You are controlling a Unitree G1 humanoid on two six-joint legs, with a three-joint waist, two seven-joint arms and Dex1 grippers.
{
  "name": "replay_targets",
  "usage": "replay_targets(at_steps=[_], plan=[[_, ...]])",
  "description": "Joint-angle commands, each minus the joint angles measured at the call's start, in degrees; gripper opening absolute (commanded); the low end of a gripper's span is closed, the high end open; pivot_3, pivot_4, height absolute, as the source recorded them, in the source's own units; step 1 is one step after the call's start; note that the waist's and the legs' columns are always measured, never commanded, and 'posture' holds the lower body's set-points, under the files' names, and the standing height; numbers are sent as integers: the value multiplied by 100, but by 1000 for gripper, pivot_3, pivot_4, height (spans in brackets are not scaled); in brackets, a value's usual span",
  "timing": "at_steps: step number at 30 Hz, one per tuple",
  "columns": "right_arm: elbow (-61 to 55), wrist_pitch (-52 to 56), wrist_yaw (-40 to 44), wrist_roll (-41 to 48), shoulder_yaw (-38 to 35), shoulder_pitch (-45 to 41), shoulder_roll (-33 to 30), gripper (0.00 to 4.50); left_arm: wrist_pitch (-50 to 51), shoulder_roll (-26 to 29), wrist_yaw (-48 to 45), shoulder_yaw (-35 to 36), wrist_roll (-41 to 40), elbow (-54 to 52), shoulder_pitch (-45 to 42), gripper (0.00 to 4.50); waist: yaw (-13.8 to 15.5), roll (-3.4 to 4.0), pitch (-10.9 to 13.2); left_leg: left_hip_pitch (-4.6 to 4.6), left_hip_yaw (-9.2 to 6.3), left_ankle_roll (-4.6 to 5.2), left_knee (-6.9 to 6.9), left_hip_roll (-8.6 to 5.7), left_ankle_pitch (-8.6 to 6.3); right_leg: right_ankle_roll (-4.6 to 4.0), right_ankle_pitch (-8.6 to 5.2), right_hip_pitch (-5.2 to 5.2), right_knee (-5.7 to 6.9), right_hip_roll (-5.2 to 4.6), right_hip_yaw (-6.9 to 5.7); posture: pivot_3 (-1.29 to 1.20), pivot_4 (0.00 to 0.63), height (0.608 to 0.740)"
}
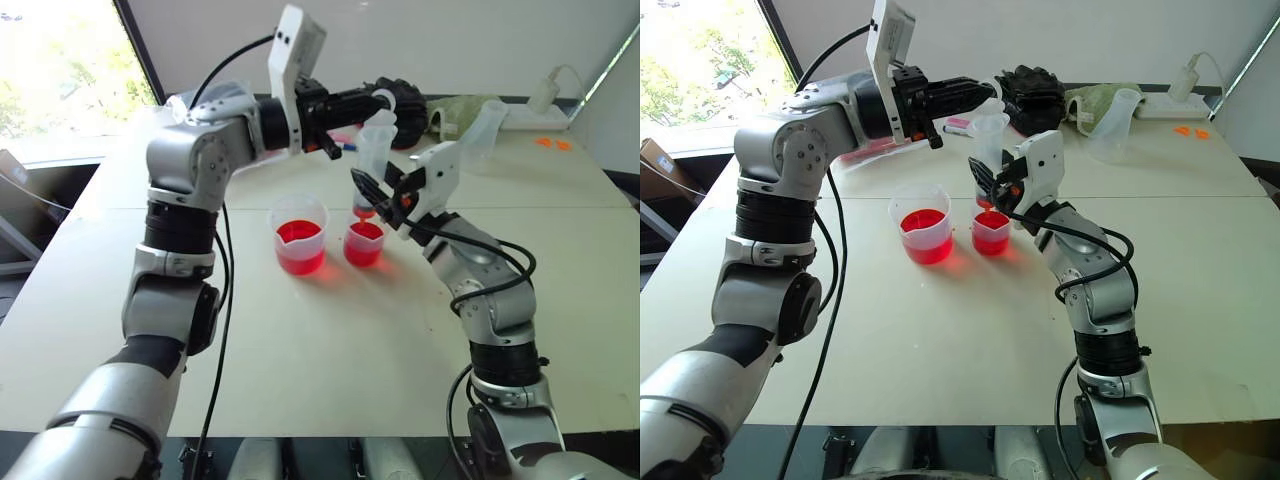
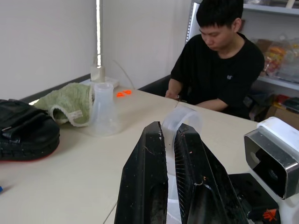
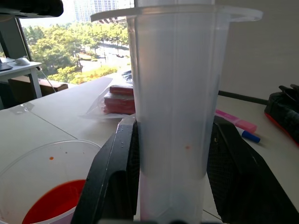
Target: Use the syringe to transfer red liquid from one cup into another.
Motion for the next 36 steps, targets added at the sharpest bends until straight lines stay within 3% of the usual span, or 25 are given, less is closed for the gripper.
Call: replay_targets(at_steps=[1, 36], plan=[[-252, -157, -166, 64, -467, -272, -117, 1376, 115, -69, -383, -228, -214, -231, 97, 67, 0, 0, 0, 0, 0, 0, 0, 0, 0, 0, 0, 0, 0, 0, 0, 0, 150, 711], [-644, 344, -302, 315, -677, -352, -523, 1376, 446, -118, -345, -335, -323, -867, 755, 67, 8, 0, 0, 0, 0, 0, 0, 1, 0, 0, 0, 0, 0, 0, 0, 0, 150, 711]])
